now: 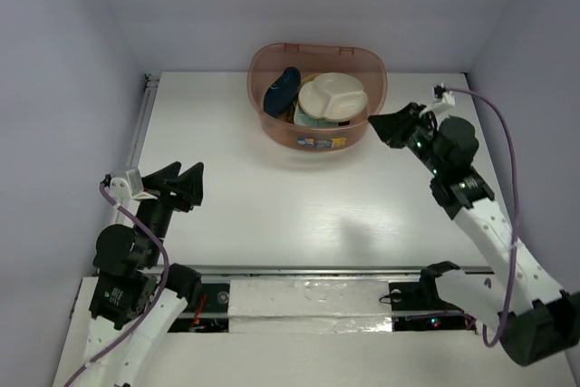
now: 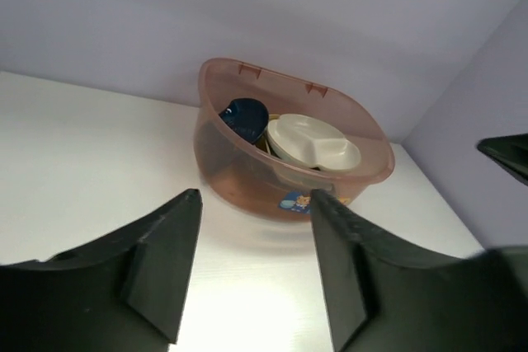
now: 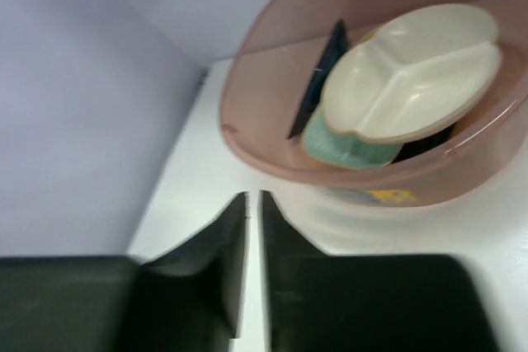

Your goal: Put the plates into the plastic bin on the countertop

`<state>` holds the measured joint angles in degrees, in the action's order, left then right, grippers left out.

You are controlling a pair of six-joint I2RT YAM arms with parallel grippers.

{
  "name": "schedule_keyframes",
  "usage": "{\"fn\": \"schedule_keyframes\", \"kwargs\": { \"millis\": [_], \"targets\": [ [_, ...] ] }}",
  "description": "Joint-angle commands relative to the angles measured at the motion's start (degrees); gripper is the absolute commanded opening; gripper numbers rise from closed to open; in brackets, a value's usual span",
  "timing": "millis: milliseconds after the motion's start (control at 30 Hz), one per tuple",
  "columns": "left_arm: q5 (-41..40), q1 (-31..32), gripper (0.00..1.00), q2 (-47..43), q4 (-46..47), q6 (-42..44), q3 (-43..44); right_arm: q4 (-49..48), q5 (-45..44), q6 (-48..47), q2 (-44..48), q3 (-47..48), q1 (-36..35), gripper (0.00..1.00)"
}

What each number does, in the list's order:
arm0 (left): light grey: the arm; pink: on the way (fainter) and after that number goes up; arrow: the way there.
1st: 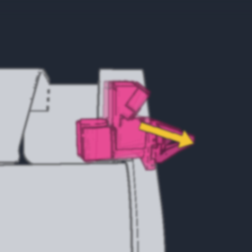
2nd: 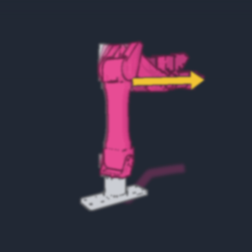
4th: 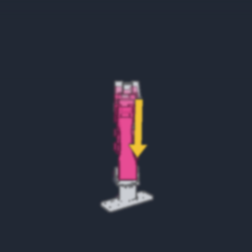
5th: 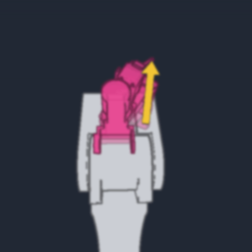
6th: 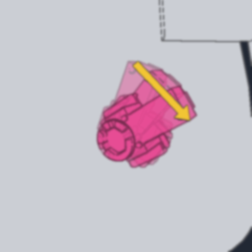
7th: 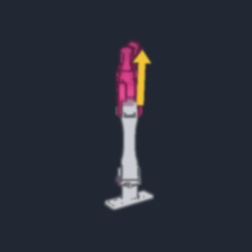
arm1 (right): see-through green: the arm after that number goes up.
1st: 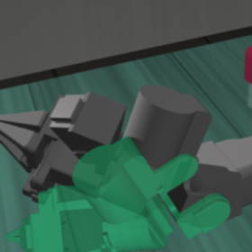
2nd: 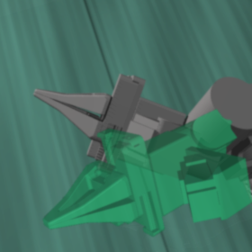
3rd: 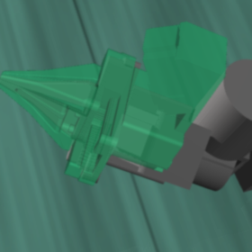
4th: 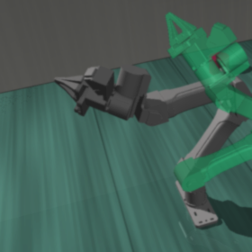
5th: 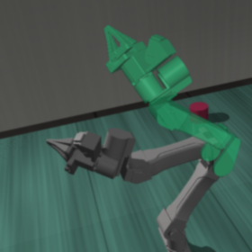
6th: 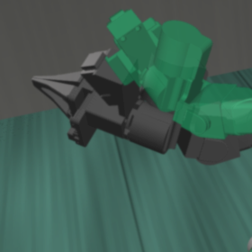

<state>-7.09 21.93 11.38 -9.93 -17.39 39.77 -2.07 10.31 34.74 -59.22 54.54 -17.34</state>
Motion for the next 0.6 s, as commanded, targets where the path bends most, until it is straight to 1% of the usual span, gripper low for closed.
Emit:
{"fn": "schedule_keyframes", "kwargs": {
  "millis": [0,33,67,133,167,300,467,567],
  "targets": [
    [1.4,-0.4,0.56,1.2,3.2,0.1,0.1,-4.2,3.1,-2.2,7.9,-7.0,-0.5,0.25],
    [1.6,-0.4,0.58,1.5,3.2,0.1,0.1,-2.3,2.1,-2.7,10.2,-8.2,-0.5,0.36],
    [1.6,-0.4,0.64,1.7,3.4,-0.1,0.0,-1.1,-0.8,-3.2,14.6,-9.3,-0.5,0.62],
    [1.8,-0.9,0.67,2.2,3.7,-0.1,-0.1,2.0,-4.0,-4.2,18.9,-12.0,-0.5,0.91],
    [1.9,-0.9,0.69,2.3,4.0,-0.1,-0.2,4.1,-6.3,-4.6,22.4,-12.8,-0.5,1.00],
    [2.4,-0.9,0.71,3.4,4.5,0.0,-0.4,5.6,-6.2,-5.2,28.4,-16.7,-0.5,1.00],
    [3.1,-0.9,0.69,5.3,5.0,-0.1,-0.4,5.2,-4.2,-5.3,30.6,-19.1,-0.5,0.98],
    [2.6,-0.9,0.70,6.4,4.8,-0.4,0.1,5.1,-4.0,-5.3,31.4,-19.0,-0.5,0.95]
  ]
}}
